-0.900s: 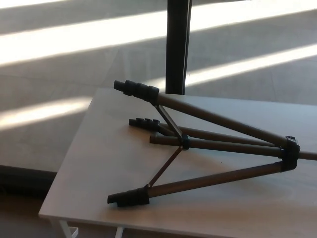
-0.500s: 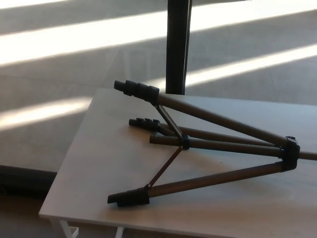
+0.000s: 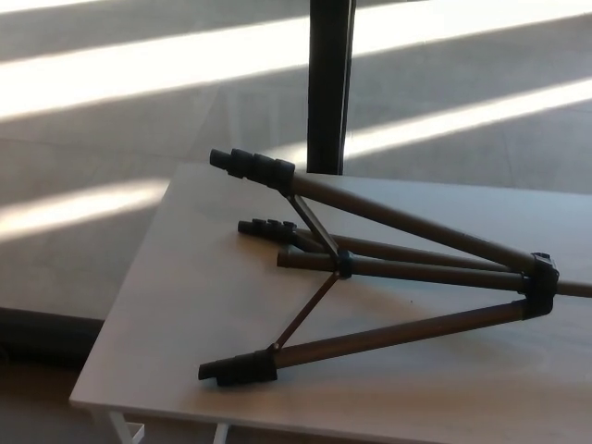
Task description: Use both hands of the robot to pick up the tripod lying in the middle of the desk and make it stand upright on the desk
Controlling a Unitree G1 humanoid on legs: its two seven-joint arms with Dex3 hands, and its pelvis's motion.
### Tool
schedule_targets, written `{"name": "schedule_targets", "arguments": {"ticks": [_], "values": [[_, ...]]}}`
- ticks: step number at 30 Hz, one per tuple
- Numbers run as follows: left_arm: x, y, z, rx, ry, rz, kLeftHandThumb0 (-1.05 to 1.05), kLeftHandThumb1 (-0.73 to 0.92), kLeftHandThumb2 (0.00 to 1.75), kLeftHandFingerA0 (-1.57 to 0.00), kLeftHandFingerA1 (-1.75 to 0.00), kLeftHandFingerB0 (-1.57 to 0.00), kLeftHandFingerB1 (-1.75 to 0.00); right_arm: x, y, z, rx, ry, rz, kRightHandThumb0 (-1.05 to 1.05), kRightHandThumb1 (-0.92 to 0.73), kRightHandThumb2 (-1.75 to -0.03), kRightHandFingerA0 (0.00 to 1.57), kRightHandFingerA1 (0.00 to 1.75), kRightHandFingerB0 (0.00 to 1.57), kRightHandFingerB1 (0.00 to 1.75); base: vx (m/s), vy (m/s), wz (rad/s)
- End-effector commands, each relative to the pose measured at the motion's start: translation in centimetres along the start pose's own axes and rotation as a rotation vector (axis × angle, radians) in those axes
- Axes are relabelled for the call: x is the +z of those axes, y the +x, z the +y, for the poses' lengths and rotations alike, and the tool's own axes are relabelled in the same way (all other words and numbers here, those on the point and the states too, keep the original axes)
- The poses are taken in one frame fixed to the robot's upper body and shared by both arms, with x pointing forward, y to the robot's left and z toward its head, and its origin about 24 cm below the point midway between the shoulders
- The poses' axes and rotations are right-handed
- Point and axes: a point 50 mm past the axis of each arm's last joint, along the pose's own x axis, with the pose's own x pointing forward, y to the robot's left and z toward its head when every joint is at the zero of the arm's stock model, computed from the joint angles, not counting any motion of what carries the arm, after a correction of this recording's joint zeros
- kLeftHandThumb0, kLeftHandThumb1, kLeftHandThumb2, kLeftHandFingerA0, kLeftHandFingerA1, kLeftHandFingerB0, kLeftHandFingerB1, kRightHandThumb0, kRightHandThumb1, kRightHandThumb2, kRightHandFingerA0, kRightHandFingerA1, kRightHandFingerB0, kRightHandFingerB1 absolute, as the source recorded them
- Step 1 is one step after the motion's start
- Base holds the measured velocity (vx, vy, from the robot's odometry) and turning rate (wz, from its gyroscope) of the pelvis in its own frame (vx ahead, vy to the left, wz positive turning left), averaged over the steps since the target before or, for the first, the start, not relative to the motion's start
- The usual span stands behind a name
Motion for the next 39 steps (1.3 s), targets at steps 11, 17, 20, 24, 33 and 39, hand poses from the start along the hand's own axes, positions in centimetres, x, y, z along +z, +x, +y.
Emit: {"name": "schedule_targets", "arguments": {"ticks": [11,17,20,24,33,39], "values": [[25.7,-4.6,-10.8,-0.463,-0.070,-0.913,-0.68,0.80,0.64,-0.68,-0.61,-0.56,-0.46,13.6,-4.9,12.8,0.842,0.269,-0.464,-0.75,-0.70,-0.61,0.82,0.68,0.69,0.54,0.00,0.000,0.00],[29.3,-6.1,-13.8,-0.568,-0.020,-1.018,-0.63,0.84,0.65,-0.72,-0.68,-0.57,-0.52,13.7,-4.9,14.5,0.940,0.234,-0.461,-0.76,-0.66,-0.60,0.81,0.70,0.72,0.53,0.00,0.000,0.00],[31.4,-6.9,-15.5,-0.637,0.009,-1.049,-0.60,0.86,0.66,-0.71,-0.72,-0.56,-0.55,13.5,-4.8,15.6,1.006,0.267,-0.459,-0.71,-0.68,-0.60,0.78,0.73,0.68,0.54,0.00,0.000,0.00],[32.7,-6.9,-16.9,-0.701,0.031,-1.063,-0.58,0.84,0.65,-0.71,-0.69,-0.55,-0.54,13.0,-4.1,16.3,1.015,0.270,-0.435,-0.70,-0.69,-0.61,0.80,0.69,0.69,0.52,0.00,0.000,0.00],[34.9,-7.9,-22.3,-0.824,0.144,-1.039,-0.60,0.80,0.64,-0.73,-0.64,-0.62,-0.52,9.9,-2.5,18.8,0.894,0.314,-0.253,-0.71,-0.74,-0.62,0.77,0.75,0.59,0.52,0.00,0.000,0.00],[36.7,-9.3,-26.2,-0.901,0.251,-1.069,-0.61,0.76,0.63,-0.69,-0.68,-0.55,-0.55,7.5,-2.3,20.4,0.822,0.331,-0.129,-0.71,-0.74,-0.63,0.69,0.76,0.59,0.51,0.00,0.000,0.00]]}}
